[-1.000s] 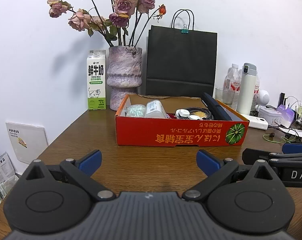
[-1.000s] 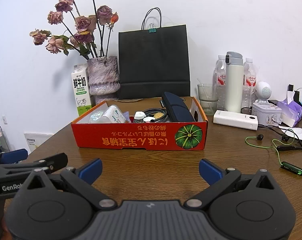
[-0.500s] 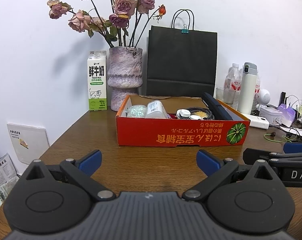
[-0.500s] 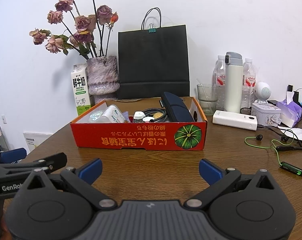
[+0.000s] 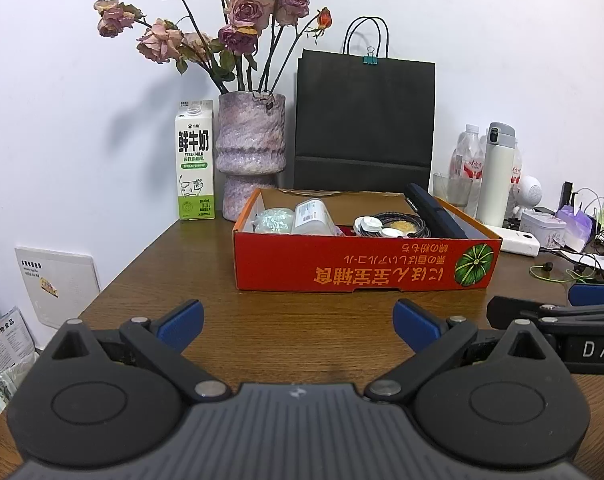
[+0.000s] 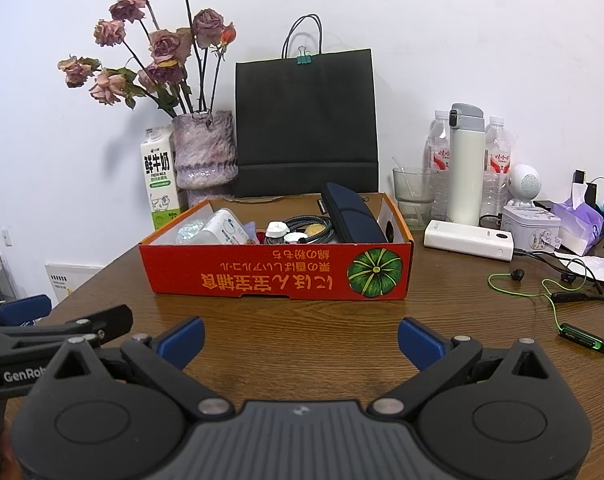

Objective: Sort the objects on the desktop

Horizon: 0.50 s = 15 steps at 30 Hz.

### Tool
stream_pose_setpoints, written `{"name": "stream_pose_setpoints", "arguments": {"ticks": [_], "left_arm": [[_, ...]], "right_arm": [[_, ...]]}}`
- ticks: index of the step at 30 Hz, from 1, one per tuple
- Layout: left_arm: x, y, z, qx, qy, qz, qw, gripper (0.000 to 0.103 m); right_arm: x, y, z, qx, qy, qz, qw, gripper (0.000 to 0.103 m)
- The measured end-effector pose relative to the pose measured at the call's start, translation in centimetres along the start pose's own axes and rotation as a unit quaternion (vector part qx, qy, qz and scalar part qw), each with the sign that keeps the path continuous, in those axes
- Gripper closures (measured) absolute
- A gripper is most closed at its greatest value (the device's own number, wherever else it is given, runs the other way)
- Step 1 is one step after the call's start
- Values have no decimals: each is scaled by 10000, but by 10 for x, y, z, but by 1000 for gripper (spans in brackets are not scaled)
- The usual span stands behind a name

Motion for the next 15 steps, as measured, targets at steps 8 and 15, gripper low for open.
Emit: {"name": "stream_pose_setpoints", "arguments": {"ticks": [8, 15], "left_arm": [[0, 0, -1, -2, -3, -3, 10000, 0], [0, 0, 0, -15, -14, -10, 10000, 0]], "right_arm": [[0, 0, 1, -4, 1, -1, 10000, 0], [0, 0, 0, -5, 1, -2, 10000, 0]]}}
Point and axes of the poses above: each gripper's, at about its wrist camera, not at the fingertips, and y roughly against the way its jaws point, z to its left, x to its underside, the point moved 9 cm from there along -y, roughly the way its jaws point
